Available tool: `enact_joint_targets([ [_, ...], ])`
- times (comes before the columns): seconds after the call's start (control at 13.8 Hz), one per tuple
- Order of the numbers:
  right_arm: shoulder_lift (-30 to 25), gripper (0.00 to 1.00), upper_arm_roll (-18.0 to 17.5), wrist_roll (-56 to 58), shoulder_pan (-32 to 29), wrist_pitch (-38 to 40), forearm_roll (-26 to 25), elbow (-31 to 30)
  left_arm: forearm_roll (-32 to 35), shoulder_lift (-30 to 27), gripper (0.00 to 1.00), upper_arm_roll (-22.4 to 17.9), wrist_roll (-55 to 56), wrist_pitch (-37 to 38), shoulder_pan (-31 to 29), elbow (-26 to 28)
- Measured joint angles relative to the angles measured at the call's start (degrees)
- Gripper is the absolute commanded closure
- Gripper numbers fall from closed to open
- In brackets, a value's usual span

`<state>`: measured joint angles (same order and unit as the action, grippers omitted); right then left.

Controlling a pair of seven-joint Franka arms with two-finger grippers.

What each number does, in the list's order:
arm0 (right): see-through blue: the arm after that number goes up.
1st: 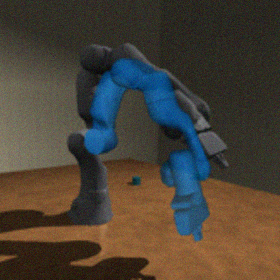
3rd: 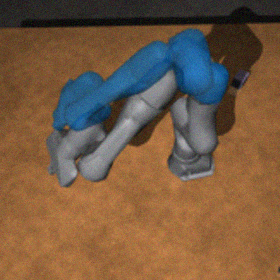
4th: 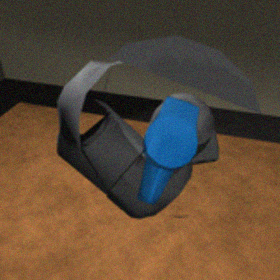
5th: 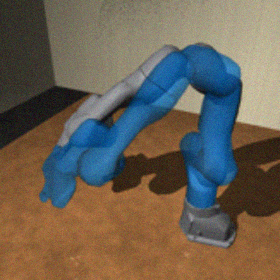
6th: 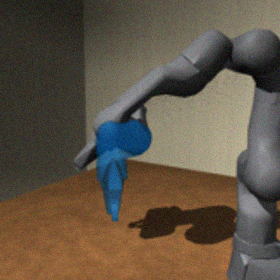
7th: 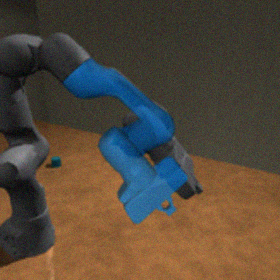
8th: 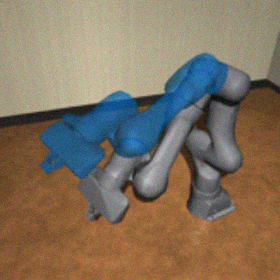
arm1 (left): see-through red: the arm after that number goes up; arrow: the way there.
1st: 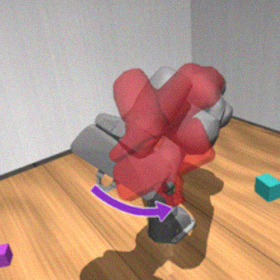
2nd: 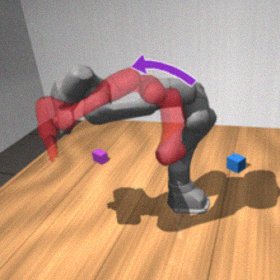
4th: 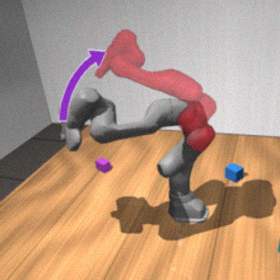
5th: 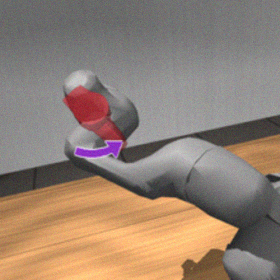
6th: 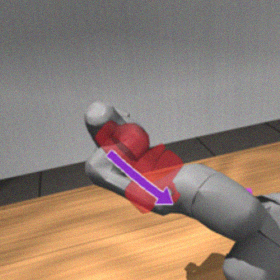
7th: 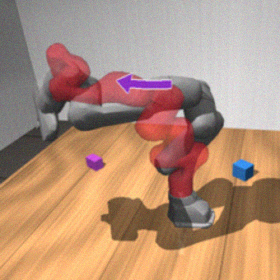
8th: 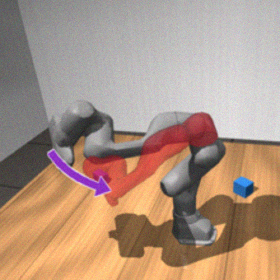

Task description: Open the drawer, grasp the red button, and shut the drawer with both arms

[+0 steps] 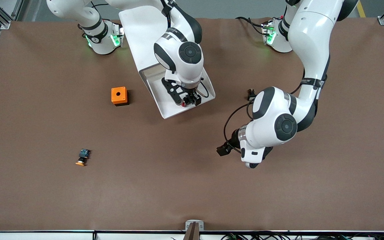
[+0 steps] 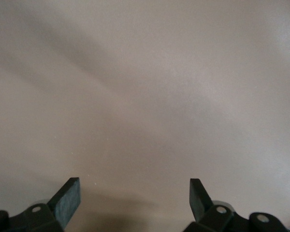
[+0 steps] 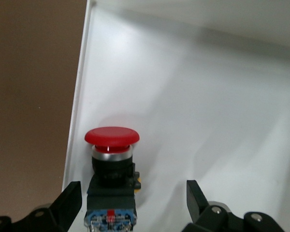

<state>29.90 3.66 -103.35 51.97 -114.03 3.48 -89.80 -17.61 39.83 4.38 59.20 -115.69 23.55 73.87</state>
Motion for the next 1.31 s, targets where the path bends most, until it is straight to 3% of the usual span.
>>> enact_joint_targets([
  [0.22, 0.4, 0.94, 0.1, 0.0, 0.0, -0.3, -0.4, 0.6, 5.6, -1.3, 0.0, 0.0, 2.8, -1.8, 1.1, 2.7],
  [0.29, 0.4, 1.0, 0.0, 0.0, 0.0, -0.3, -0.4, 0.9, 7.5, -1.5, 0.0, 0.0, 4.1, -2.6, 1.5, 3.4],
  [0.44, 0.4, 1.0, 0.0, 0.0, 0.0, 0.4, -0.4, 2.1, 9.2, -1.5, 0.0, 0.1, 5.4, -3.7, 2.4, 4.3],
  [0.65, 0.3, 1.0, 0.4, 5.1, -1.7, 8.0, -0.4, 7.7, 10.5, -1.5, 0.0, 0.1, 6.8, -4.0, 3.4, 4.6],
  [0.87, -0.8, 1.0, 0.9, 22.1, -7.1, 12.4, -0.4, 12.2, 11.0, -1.6, 0.0, 0.1, 7.3, -4.0, 4.1, 4.7],
  [1.31, -1.6, 0.99, 1.1, 53.0, -19.5, 10.2, -0.4, 12.1, 13.8, -1.7, 0.0, 0.2, 14.7, -3.2, 10.6, 5.0],
])
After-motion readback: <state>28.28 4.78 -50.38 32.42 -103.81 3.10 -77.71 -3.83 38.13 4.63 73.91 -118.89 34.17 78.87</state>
